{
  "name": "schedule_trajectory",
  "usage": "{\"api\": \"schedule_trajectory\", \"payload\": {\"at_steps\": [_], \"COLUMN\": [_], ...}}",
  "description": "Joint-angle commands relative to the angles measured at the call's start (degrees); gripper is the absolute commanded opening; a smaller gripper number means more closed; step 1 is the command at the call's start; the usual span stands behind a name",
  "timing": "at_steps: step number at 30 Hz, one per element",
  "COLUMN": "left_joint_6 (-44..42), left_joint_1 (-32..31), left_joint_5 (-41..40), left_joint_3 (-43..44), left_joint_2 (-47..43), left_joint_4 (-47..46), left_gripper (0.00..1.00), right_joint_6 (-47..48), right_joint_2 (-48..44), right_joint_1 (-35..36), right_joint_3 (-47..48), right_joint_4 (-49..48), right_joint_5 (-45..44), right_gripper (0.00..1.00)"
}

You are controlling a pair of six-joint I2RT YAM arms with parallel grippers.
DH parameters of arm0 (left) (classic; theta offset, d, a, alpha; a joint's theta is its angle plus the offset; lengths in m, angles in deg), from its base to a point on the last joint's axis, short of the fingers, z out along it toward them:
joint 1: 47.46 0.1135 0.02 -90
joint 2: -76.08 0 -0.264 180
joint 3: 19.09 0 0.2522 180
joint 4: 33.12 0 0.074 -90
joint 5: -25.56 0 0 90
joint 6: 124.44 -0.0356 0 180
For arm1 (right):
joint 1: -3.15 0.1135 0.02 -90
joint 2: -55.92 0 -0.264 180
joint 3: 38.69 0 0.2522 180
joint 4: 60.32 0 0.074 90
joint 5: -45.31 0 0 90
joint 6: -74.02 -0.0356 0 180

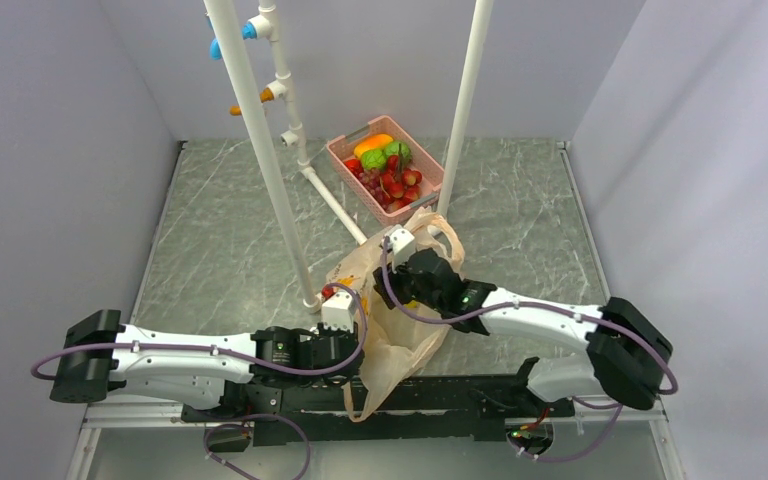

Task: Take the fake fruits out of the plastic bag
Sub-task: Take out the fake fruit from the plastic bag.

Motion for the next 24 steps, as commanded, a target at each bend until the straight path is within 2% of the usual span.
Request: {"api": "schedule_trajectory", "payload": {"at_steps": [1,9,15,24], "left_joint_6": [0.12,-0.63,-0.68,-1.49], "left_joint_1": [-0.41,-0.46,-0.45,-0.43], "left_joint_5": [-2.25,-3.15,-2.38,-0.7], "left_joint_3": [1.12,2.32,3.56,5.59], "left_joint_2": [-1.24,-1.14,1.38,4.46], "left_joint_4": [0.9,0.15,-0.92,-1.6], "left_gripper": [0.0,0.0,0.0,0.0], "right_joint_6": [-4.77,-11.58,-15.23,-13.33], "right_joint_2": [-5.31,-16.6,-27.65,-35.23], "right_joint_1": [0.25,0.32,0.54,0.51], "right_joint_3": [-1.39,-9.15,-9.96,0.67], "right_joint_4": [5.85,7.63,11.01,19.46], "right_joint_5": [4.93,21.37,24.04,21.94], "right_gripper": [0.09,0.05,0.04,0.0]}}
